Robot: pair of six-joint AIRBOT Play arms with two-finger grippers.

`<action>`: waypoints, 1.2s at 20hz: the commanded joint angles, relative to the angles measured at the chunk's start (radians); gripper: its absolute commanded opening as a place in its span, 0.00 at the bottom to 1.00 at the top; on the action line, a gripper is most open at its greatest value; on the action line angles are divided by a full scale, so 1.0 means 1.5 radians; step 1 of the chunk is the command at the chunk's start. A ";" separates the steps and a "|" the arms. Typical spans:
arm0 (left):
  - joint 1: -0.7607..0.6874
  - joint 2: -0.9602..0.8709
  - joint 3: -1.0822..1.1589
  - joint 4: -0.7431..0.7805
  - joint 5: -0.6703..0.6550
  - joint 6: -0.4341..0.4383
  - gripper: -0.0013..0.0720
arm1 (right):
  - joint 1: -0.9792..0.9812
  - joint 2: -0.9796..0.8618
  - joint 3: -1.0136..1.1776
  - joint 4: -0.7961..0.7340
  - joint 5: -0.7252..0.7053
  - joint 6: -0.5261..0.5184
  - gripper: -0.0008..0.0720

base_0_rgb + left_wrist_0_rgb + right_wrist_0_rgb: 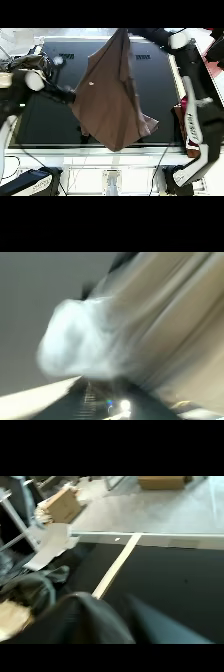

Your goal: Fold the shirts.

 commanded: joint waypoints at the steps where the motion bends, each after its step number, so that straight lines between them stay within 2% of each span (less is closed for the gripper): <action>1: 0.007 -0.075 -0.077 0.050 0.150 -0.065 1.00 | 0.042 -0.105 0.002 0.063 -0.130 0.000 0.72; 3: 0.021 -0.065 -0.067 0.050 0.201 -0.070 0.98 | 0.034 -0.093 0.002 0.062 -0.117 -0.001 0.72; 5: 0.051 -0.029 -0.052 0.051 0.246 -0.070 0.98 | 0.003 -0.057 0.002 0.050 -0.056 -0.001 0.72; 9: 0.154 0.084 -0.040 0.050 0.283 -0.070 0.98 | -0.100 0.050 0.002 0.025 0.169 0.000 0.71; 10: 0.184 0.109 -0.040 0.050 0.282 -0.070 0.98 | -0.130 0.079 0.002 0.022 0.246 0.006 0.68; 12: 0.224 0.137 -0.040 0.050 0.274 -0.040 0.98 | -0.187 0.136 0.002 -0.032 0.397 0.059 0.51; 13: 0.232 0.139 -0.040 0.045 0.253 0.023 0.98 | -0.214 0.164 0.002 -0.090 0.466 0.095 0.44; 14: 0.232 0.130 -0.040 0.026 0.221 0.105 0.98 | -0.238 0.188 0.002 -0.146 0.520 0.138 0.44; 15: 0.230 0.115 -0.040 -0.013 0.190 0.221 0.98 | -0.261 0.214 0.002 -0.193 0.576 0.162 0.44; 16: 0.226 0.094 -0.040 -0.069 0.166 0.351 0.98 | -0.280 0.236 0.002 -0.222 0.628 0.163 0.44; 17: 0.221 0.073 -0.040 -0.126 0.156 0.442 0.98 | -0.295 0.257 0.001 -0.244 0.672 0.163 0.44; 18: 0.216 0.049 -0.040 -0.192 0.153 0.496 0.98 | -0.309 0.281 -0.009 -0.263 0.709 0.163 0.44; 21: 0.189 -0.032 -0.040 -0.328 0.153 0.536 0.97 | -0.329 0.342 -0.040 -0.285 0.745 0.161 0.44; 24: 0.158 -0.106 -0.040 -0.335 0.156 0.547 0.97 | -0.327 0.374 -0.043 -0.262 0.746 0.161 0.44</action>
